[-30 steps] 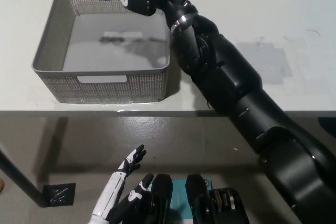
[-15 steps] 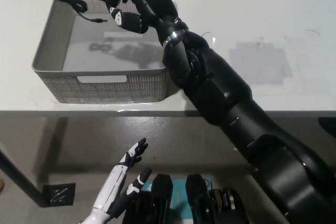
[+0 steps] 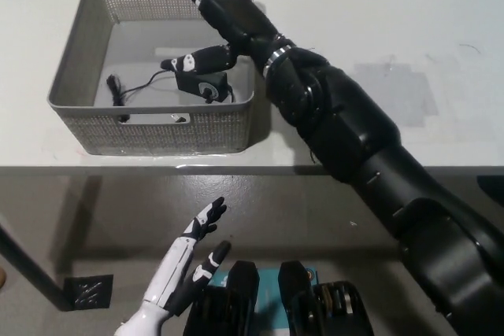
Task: Use the right hand to pick up a black power cord and place it into a container on the left hand side
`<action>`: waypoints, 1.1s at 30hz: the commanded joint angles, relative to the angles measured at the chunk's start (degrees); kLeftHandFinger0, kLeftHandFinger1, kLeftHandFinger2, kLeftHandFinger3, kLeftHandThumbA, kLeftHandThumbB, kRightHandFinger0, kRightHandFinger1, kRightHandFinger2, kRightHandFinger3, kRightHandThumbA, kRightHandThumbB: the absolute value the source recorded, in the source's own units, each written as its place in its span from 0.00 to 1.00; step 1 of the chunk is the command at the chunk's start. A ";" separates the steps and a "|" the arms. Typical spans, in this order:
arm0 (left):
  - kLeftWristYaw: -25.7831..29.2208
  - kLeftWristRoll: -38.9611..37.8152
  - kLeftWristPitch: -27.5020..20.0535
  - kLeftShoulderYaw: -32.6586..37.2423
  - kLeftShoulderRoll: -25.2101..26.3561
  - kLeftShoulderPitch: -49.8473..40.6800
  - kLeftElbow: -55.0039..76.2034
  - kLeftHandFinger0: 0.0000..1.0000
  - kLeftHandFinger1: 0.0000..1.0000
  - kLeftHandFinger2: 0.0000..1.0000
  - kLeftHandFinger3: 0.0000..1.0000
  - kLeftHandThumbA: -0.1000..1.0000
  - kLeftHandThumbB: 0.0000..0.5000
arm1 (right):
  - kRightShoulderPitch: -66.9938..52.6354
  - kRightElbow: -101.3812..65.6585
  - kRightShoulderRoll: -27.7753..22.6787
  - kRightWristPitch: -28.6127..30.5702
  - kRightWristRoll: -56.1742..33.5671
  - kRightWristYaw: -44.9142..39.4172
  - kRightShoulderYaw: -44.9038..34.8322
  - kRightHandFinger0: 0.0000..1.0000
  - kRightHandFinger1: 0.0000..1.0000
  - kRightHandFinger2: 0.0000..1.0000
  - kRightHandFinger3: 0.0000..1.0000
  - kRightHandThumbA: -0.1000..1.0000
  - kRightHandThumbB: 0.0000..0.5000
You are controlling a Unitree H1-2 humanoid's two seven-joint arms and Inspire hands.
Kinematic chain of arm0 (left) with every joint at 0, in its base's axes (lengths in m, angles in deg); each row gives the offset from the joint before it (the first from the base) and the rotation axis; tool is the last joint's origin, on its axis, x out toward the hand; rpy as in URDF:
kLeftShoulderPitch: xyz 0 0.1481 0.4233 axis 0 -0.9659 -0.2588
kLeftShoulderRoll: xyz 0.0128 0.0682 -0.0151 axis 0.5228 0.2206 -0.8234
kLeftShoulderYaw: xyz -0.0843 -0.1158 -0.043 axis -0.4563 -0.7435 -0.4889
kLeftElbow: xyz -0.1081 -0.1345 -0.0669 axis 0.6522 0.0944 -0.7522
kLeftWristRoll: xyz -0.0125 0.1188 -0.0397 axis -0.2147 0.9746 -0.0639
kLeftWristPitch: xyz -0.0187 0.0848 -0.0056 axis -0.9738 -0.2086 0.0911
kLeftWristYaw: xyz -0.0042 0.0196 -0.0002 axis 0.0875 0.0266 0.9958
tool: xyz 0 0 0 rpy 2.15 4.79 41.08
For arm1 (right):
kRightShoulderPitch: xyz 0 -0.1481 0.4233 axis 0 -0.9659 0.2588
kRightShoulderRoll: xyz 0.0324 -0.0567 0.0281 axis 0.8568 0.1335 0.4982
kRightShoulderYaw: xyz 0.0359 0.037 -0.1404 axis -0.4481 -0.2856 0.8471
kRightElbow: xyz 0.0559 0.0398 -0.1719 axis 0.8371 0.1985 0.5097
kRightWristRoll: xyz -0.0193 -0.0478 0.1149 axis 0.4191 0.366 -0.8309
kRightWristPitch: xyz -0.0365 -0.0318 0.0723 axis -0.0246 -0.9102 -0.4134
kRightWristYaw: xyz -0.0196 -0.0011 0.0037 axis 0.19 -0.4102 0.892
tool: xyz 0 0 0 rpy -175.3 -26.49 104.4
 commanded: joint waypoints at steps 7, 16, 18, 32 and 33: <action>-0.22 1.26 -1.10 0.99 0.56 1.07 0.94 1.00 1.00 1.00 1.00 0.93 0.20 | 1.56 -2.28 -2.27 0.00 -3.29 -4.72 -1.60 1.00 1.00 1.00 1.00 1.00 1.00; -0.30 1.56 -0.67 1.00 0.83 1.49 1.10 1.00 1.00 1.00 1.00 0.92 0.23 | -4.94 -18.41 -3.18 -4.86 -16.64 -8.29 -14.46 1.00 1.00 1.00 1.00 1.00 0.86; -0.18 2.00 -1.21 1.08 1.00 1.73 0.91 1.00 1.00 1.00 1.00 0.92 0.18 | -6.65 -23.20 -2.37 -7.11 -25.19 -11.18 -20.13 1.00 1.00 1.00 1.00 1.00 0.90; 0.30 1.78 -2.40 0.82 1.12 1.53 -0.20 1.00 1.00 1.00 1.00 0.98 0.28 | -20.76 -50.30 -2.42 -13.98 -50.82 -15.38 -34.36 1.00 1.00 1.00 1.00 1.00 1.00; 0.31 1.85 -2.18 0.77 1.13 1.60 -0.09 1.00 1.00 1.00 1.00 0.98 0.27 | -21.85 -51.65 -2.50 -14.24 -51.45 -15.34 -34.63 1.00 1.00 1.00 1.00 1.00 1.00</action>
